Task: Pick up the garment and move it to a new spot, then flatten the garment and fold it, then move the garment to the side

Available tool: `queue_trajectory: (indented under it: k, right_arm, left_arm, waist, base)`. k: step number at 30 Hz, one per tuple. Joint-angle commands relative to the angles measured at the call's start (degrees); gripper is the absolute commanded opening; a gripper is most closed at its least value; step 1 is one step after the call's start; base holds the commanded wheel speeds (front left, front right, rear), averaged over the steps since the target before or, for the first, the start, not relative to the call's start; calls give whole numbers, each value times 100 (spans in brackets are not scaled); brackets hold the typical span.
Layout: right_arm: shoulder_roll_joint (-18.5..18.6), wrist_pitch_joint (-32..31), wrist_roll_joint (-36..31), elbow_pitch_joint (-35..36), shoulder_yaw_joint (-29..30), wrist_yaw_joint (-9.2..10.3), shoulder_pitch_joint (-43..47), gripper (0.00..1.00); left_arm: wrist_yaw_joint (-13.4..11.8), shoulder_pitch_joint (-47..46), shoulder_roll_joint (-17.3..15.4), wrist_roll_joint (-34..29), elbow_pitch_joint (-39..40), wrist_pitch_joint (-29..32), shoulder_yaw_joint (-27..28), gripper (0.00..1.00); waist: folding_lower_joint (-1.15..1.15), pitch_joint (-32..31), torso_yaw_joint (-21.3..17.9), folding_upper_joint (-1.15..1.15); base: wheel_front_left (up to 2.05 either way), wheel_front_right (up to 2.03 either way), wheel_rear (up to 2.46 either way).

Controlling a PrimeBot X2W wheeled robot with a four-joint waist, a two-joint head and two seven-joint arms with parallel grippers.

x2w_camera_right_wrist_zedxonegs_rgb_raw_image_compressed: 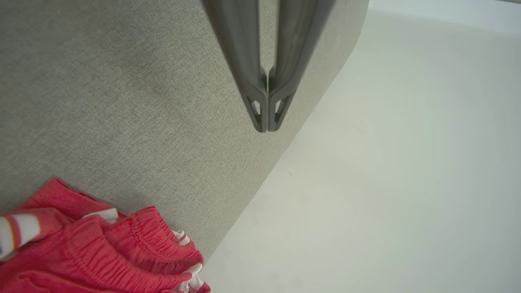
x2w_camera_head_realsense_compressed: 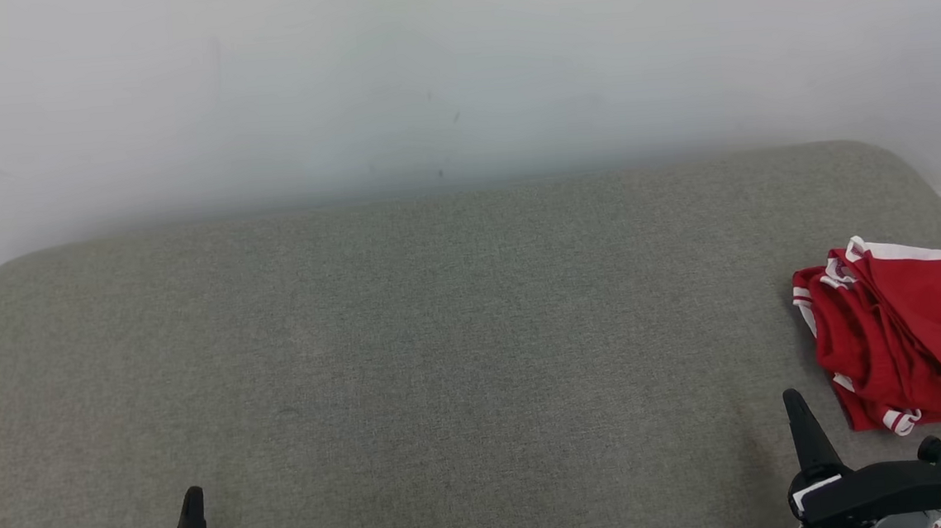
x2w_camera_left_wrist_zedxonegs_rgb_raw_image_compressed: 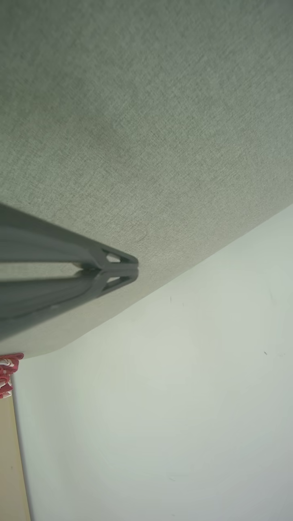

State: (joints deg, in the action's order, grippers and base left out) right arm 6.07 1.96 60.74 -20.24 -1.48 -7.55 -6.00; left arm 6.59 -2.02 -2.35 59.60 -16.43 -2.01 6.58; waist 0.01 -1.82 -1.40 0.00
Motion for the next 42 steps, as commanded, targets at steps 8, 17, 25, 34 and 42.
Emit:
queue_trajectory:
  k: [8,17,25,34,42]
  right_arm:
    - [-56,-148,552,166,159,6,-83,0]
    - [-106,-284,1044,256,283,7,-75,0]
    - [-148,-394,1438,328,385,8,-68,0]
    - [-193,-504,1850,404,489,9,-61,0]
    - [-229,-606,2197,467,576,9,-53,0]
  left_arm:
    - [35,-191,-43,570,101,145,3,0]
    - [53,-240,-49,1081,133,280,2,0]
    - [56,-281,-52,1484,155,391,1,0]
    - [65,-320,-56,1920,179,504,0,0]
    - [79,-364,-58,2285,199,604,-1,0]
  waist:
    - [0,24,17,0]
    - [0,50,36,0]
    - [0,74,52,0]
    - [0,100,70,0]
    - [0,123,87,0]
  base:
    - [0,0,0]
    - [0,0,0]
    - [0,0,0]
    - [0,0,0]
    - [0,0,0]
